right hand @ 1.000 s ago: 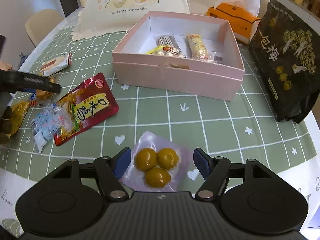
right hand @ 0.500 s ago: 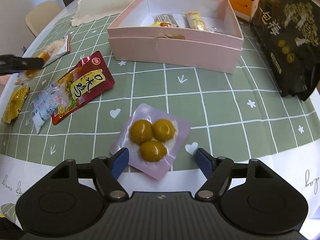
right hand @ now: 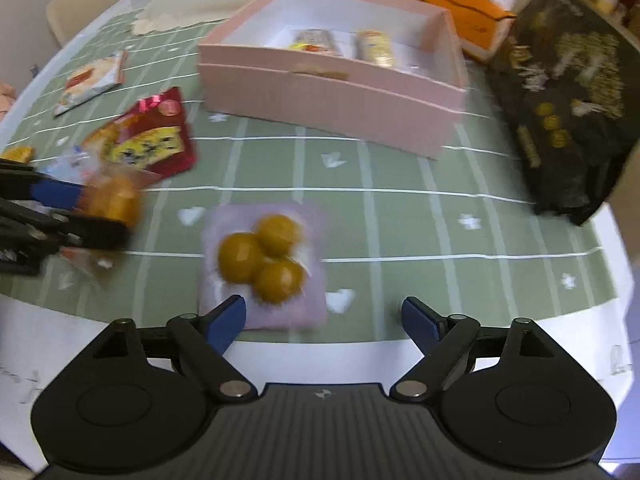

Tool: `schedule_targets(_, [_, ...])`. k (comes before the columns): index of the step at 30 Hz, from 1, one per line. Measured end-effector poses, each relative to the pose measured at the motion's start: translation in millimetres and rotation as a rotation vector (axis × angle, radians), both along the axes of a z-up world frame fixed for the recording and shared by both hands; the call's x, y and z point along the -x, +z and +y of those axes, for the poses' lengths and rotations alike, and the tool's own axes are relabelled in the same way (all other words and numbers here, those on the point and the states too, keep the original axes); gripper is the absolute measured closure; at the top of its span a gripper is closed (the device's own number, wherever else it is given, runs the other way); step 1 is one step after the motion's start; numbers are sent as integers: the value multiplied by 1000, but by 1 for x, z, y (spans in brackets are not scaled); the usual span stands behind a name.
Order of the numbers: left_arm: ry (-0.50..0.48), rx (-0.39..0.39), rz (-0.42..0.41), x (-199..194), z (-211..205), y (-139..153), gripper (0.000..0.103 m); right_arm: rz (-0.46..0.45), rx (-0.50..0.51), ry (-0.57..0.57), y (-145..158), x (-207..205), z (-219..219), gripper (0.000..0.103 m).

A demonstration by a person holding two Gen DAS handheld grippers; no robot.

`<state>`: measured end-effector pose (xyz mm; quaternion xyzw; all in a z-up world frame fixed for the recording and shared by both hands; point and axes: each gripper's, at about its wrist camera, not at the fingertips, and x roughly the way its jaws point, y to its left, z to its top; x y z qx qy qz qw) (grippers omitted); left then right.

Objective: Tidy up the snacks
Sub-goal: 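Lift the round pastry with the left tool while the right tool straddles the purple tray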

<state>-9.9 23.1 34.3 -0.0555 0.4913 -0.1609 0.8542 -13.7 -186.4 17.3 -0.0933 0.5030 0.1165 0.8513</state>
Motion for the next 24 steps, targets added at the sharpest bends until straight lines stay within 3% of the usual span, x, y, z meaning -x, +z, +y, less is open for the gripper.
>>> schedule_targets(5, [-2, 18, 51, 5, 3, -2, 43, 18, -59, -63, -8, -4, -15, 0])
schedule_targets(13, [-28, -6, 84, 24, -6, 1, 43, 3, -59, -63, -9, 1, -13, 0])
schedule_targets(15, [-23, -45, 86, 29, -7, 2, 43, 45, -58, -32, -4, -4, -11, 6])
schedule_targets(16, [-19, -69, 85, 32, -8, 2, 43, 30, -75, -19, 2, -2, -9, 14])
schedule_targets(20, [12, -91, 92, 42, 0, 2, 43, -58, -115, 54, 14, 3, 7, 14])
schedule_targets(24, [19, -86, 103, 45, 3, 3, 43, -27, -136, 56, -1, -11, 31, 22])
